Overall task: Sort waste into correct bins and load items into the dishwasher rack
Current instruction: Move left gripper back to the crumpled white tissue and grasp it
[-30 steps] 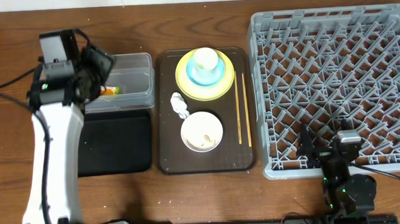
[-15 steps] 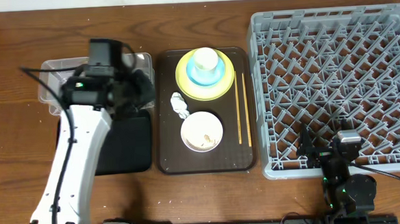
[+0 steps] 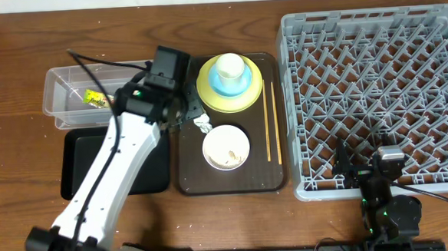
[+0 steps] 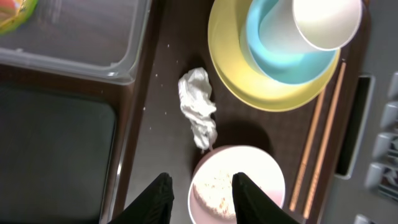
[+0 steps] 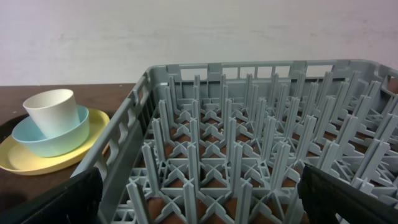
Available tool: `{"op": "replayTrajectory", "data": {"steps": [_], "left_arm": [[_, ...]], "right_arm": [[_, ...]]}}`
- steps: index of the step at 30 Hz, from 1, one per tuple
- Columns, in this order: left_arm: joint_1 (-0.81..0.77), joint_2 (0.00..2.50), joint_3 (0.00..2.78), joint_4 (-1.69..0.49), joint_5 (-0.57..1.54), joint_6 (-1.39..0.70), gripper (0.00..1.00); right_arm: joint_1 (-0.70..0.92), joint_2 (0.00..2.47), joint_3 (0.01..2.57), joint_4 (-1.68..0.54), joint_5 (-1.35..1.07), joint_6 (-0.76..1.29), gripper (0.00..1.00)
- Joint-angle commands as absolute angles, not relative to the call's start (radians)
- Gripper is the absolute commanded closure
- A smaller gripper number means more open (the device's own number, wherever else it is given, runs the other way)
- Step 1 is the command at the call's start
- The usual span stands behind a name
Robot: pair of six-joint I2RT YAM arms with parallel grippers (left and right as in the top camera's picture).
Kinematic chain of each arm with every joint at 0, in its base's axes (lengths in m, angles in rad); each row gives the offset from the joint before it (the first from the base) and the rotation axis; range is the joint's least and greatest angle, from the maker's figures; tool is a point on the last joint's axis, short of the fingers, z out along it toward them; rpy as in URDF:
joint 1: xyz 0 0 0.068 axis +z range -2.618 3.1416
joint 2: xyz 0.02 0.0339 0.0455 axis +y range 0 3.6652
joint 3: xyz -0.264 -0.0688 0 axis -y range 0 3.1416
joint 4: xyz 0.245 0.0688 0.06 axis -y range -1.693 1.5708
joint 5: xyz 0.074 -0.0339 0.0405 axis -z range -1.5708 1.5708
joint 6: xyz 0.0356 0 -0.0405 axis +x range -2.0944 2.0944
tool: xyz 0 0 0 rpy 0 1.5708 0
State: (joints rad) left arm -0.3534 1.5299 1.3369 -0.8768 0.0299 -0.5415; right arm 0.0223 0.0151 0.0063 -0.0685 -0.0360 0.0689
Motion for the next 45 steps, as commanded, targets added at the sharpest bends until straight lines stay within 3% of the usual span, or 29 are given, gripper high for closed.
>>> {"op": "replayTrajectory", "data": {"steps": [1, 4, 24, 45], "left_arm": [[-0.368, 1.575, 1.339, -0.857, -0.012, -0.528, 0.63], [-0.376, 1.617, 1.339, -0.841, -0.012, -0.528, 0.58], [-0.377, 1.778, 1.339, -0.754, -0.012, -0.527, 0.52], [-0.377, 1.906, 1.339, -0.661, -0.013, -0.490, 0.51]], "right_arm": [[0.014, 0.014, 0.006, -0.073, -0.034, 0.081, 0.01], [0.014, 0.014, 0.006, -0.073, -0.034, 0.081, 0.01], [0.014, 0.014, 0.006, -0.073, -0.034, 0.081, 0.01], [0.014, 0.014, 0.006, -0.073, -0.034, 0.081, 0.01]]}}
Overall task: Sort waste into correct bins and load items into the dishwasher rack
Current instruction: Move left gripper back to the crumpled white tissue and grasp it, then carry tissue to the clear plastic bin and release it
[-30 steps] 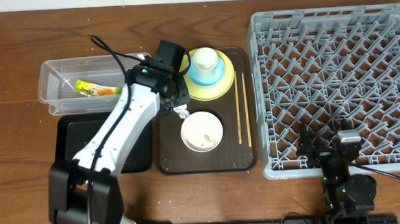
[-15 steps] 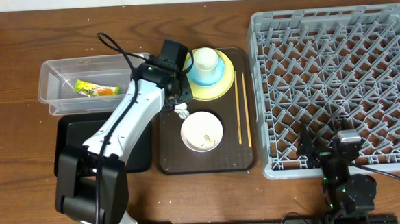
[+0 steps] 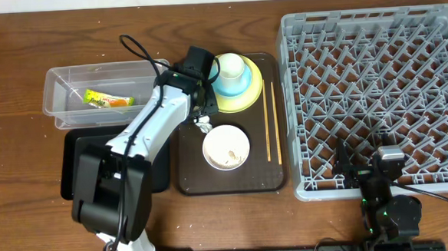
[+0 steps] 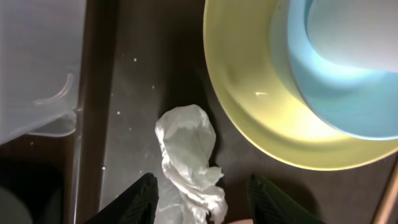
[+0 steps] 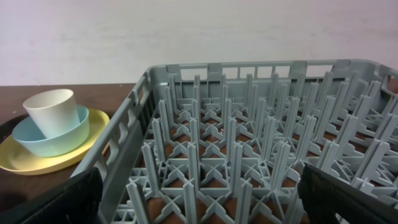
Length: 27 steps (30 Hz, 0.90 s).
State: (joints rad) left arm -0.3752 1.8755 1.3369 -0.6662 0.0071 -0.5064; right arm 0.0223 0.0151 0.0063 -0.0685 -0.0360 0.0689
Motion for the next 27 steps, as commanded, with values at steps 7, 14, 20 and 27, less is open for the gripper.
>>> {"op": "replayTrajectory", "data": {"steps": [7, 14, 20, 27], "left_arm": [[-0.377, 1.969, 1.339, -0.652, -0.013, -0.490, 0.50], [-0.377, 1.996, 1.339, -0.654, -0.012, -0.490, 0.56], [-0.377, 1.996, 1.339, -0.657, -0.012, -0.490, 0.64], [-0.377, 1.994, 1.339, -0.661, -0.012, -0.490, 0.92]], "right_arm": [[0.014, 0.014, 0.006, -0.073, -0.034, 0.081, 0.01], [0.014, 0.014, 0.006, -0.073, -0.034, 0.081, 0.01], [0.014, 0.014, 0.006, -0.073, -0.034, 0.081, 0.01], [0.014, 0.014, 0.006, -0.073, -0.034, 0.081, 0.01]]}}
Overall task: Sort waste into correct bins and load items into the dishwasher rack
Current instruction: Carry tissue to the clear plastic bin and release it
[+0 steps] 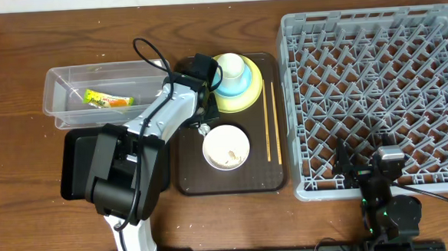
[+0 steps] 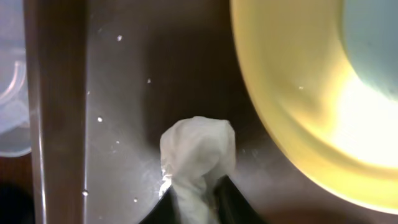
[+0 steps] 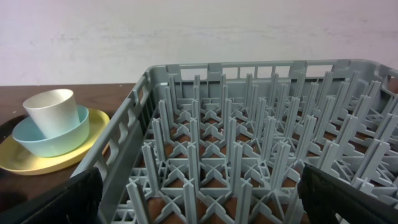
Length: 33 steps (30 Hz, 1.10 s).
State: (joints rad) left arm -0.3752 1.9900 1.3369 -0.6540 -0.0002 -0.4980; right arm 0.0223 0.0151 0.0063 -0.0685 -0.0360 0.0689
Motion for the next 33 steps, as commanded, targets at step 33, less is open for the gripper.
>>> {"op": "replayTrajectory", "data": {"steps": [33], "left_arm": [[-0.062, 1.700, 1.362, -0.542, -0.233, -0.514, 0.93]], "right_arm": [[0.014, 0.014, 0.006, -0.073, -0.034, 0.081, 0.01]]}}
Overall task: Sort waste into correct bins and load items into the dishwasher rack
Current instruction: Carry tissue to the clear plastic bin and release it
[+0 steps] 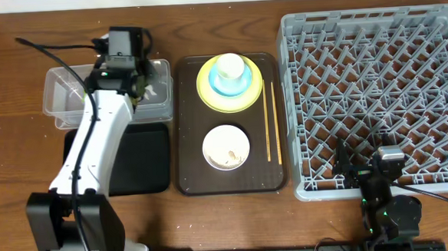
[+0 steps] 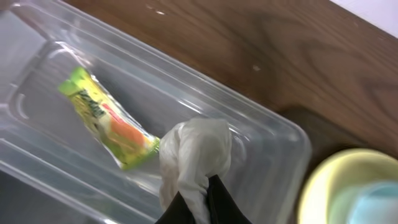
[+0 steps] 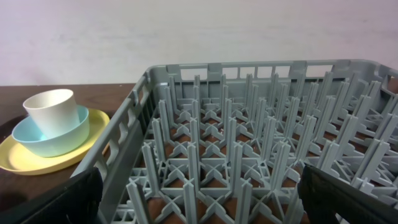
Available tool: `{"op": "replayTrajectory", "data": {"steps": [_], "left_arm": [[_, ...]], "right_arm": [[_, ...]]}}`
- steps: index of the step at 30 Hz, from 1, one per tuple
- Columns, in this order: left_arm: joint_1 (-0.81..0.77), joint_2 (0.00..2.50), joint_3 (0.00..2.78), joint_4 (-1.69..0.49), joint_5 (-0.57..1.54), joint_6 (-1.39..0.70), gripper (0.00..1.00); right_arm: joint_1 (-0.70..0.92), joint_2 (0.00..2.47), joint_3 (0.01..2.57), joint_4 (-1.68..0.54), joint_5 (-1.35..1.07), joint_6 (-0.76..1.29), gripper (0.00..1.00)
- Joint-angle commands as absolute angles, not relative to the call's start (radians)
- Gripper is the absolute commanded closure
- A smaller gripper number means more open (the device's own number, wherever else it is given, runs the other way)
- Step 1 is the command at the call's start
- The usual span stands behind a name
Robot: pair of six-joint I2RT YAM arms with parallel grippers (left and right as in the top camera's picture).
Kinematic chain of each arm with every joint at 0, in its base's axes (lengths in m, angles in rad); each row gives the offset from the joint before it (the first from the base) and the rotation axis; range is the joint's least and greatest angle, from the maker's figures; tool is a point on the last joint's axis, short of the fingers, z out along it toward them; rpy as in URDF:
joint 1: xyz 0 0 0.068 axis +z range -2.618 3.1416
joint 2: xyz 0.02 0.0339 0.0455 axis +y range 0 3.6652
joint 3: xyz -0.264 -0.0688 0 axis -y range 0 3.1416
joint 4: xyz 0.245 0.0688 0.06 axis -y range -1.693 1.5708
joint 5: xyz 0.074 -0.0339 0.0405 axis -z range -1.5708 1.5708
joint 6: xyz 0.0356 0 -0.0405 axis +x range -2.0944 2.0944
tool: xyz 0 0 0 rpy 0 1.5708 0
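Observation:
My left gripper point(image 2: 198, 198) is shut on a crumpled white tissue point(image 2: 196, 155) and holds it over the right end of the clear plastic bin point(image 1: 69, 110). A green and orange wrapper point(image 2: 106, 127) lies inside that bin. On the brown tray point(image 1: 188, 177) stand a white cup point(image 1: 230, 66) in a blue bowl on a yellow plate point(image 1: 207, 96), a white bowl point(image 1: 226, 146) with crumbs, and a pair of chopsticks point(image 1: 271, 123). My right gripper point(image 3: 199, 193) is open at the near edge of the grey dishwasher rack point(image 1: 376, 94).
A black tray point(image 1: 141, 160) lies in front of the clear bin, left of the brown tray. The left arm stretches from the table's front edge across the black tray to the bin.
My left gripper, shut on the tissue down on the brown tray, has carried it left and now holds it over the clear bin. The right arm has not moved.
My left gripper was open above the brown tray near the tissue. Then it was lower, its fingers either side of the tissue. Then it was shut on the tissue beside the yellow plate. Now the tissue hangs over the clear bin.

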State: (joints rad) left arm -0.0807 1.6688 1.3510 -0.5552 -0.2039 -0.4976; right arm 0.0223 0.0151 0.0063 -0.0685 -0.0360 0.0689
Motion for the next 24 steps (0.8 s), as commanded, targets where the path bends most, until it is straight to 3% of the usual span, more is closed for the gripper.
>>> {"op": "replayTrajectory", "data": {"steps": [1, 9, 14, 18, 24], "left_arm": [[-0.056, 1.712, 1.362, -0.535, -0.233, -0.513, 0.93], [-0.049, 1.811, 1.362, -0.509, -0.233, -0.513, 0.83], [-0.049, 1.826, 1.363, -0.490, -0.233, -0.513, 0.54], [-0.052, 1.806, 1.371, -0.487, -0.216, -0.511, 0.43], [-0.083, 1.678, 1.386, -0.578, -0.126, -0.502, 0.41]], "right_arm": [[0.014, 0.014, 0.006, -0.073, -0.034, 0.081, 0.01], [0.014, 0.014, 0.006, -0.073, -0.034, 0.081, 0.01], [0.014, 0.014, 0.006, -0.073, -0.034, 0.081, 0.01], [0.014, 0.014, 0.006, -0.073, -0.034, 0.081, 0.01], [0.014, 0.014, 0.006, -0.073, -0.034, 0.081, 0.01]]}}
